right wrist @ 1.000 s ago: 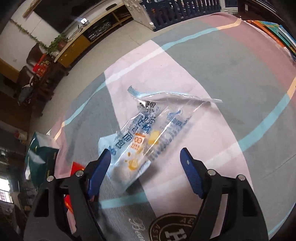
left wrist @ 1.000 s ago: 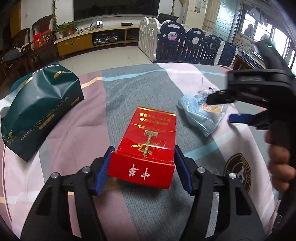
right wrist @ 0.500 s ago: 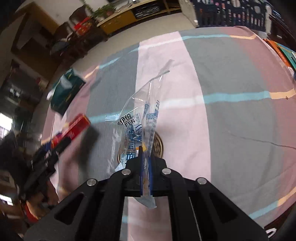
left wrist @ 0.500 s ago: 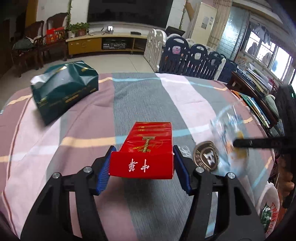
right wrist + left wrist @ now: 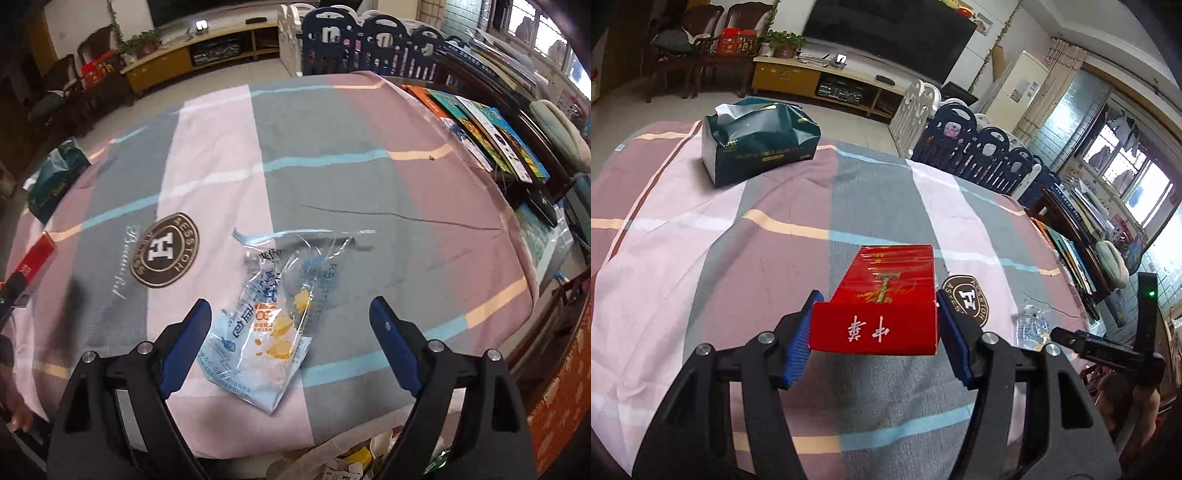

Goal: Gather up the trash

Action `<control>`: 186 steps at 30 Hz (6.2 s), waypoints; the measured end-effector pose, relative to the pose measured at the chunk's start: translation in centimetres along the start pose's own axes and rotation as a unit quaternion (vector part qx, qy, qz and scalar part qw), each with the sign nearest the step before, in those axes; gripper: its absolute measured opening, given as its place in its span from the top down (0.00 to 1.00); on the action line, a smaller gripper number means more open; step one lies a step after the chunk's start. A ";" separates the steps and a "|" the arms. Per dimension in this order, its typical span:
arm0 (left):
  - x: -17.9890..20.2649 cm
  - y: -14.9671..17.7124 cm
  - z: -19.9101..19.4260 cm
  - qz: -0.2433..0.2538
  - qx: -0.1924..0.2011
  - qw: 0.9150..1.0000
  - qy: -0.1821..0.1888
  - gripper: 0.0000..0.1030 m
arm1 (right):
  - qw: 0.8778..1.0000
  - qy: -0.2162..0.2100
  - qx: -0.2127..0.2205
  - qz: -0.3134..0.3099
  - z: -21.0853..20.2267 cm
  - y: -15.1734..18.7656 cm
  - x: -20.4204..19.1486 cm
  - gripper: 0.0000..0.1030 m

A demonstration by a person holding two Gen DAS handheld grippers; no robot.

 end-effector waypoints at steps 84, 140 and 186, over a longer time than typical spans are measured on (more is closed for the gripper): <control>35.7 12.8 -12.2 0.300 -0.044 0.951 0.054 0.40 | 0.998 -0.055 0.017 -0.010 -17.5 12.3 19.5 0.73; 28.2 6.8 -26.5 0.211 0.048 0.969 -0.119 0.03 | 0.993 -0.027 0.113 -0.001 -28.5 13.4 13.1 0.05; 20.4 8.4 -29.4 0.138 0.032 0.978 -0.156 0.03 | 0.981 0.017 0.191 -0.017 -31.9 16.8 9.0 0.04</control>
Point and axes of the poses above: each gripper's, at about its wrist camera, not at the fingertips, and z roughly the way its jaws point, x to its right, y to its underside, the point moved 4 cm from there along z, roughly the way its jaws point, and after that the axes turned 13 degrees about z, right-handed, at the moved point
